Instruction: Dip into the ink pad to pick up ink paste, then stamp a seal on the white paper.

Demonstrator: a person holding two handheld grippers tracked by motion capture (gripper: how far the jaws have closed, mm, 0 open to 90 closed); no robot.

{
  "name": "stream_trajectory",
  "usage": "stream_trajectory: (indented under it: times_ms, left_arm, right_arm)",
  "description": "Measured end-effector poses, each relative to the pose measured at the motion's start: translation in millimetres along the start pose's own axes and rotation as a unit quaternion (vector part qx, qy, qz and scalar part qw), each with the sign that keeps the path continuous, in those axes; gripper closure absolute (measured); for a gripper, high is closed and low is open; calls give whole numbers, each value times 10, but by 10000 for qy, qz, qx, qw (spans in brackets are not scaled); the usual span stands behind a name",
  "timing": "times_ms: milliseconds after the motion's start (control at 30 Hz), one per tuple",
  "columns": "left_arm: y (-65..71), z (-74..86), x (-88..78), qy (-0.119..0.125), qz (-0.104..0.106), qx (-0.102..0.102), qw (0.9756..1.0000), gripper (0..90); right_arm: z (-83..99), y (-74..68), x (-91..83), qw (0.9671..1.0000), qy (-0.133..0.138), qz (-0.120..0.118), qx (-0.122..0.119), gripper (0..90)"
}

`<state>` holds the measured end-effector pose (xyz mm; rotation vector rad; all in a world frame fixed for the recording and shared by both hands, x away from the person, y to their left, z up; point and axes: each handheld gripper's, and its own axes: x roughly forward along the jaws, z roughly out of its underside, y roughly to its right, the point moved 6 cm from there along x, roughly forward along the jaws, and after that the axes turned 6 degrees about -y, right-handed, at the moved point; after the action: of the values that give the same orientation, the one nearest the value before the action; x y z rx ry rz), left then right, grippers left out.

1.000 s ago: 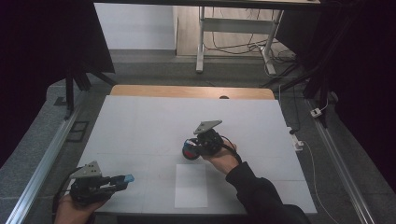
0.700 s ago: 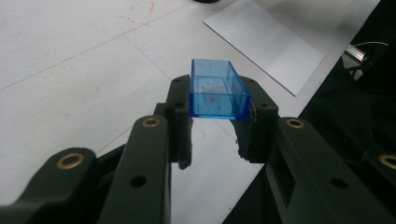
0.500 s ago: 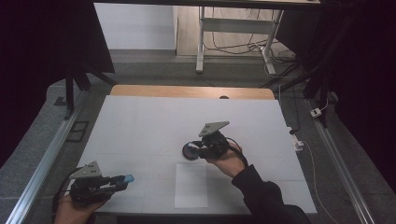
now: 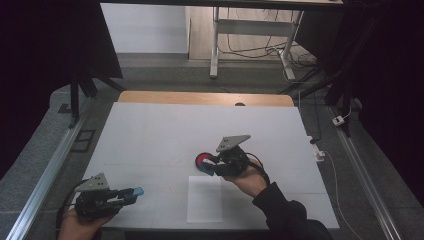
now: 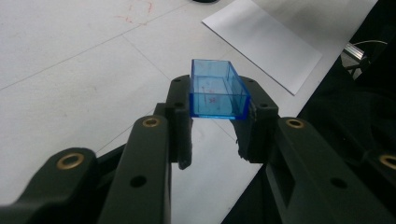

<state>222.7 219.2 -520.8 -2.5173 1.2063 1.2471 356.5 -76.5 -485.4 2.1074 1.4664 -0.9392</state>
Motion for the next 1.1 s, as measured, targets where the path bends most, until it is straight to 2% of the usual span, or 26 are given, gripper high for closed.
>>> stream_trajectory:
  times_ms: [533, 967, 1100]
  left_arm:
    - [5, 4, 0, -14, -11, 23, 10000, 689]
    - [8, 3, -1, -14, -11, 41, 10000, 688]
    - [6, 3, -2, -9, -3, 35, 10000, 688]
  right_arm:
    - [88, -149, -128, 9999, 80, -88, -45, 707]
    - [184, -259, -158, 9998, 7, -90, -182, 707]
    - [207, -278, -139, 9998, -7, -86, -161, 707]
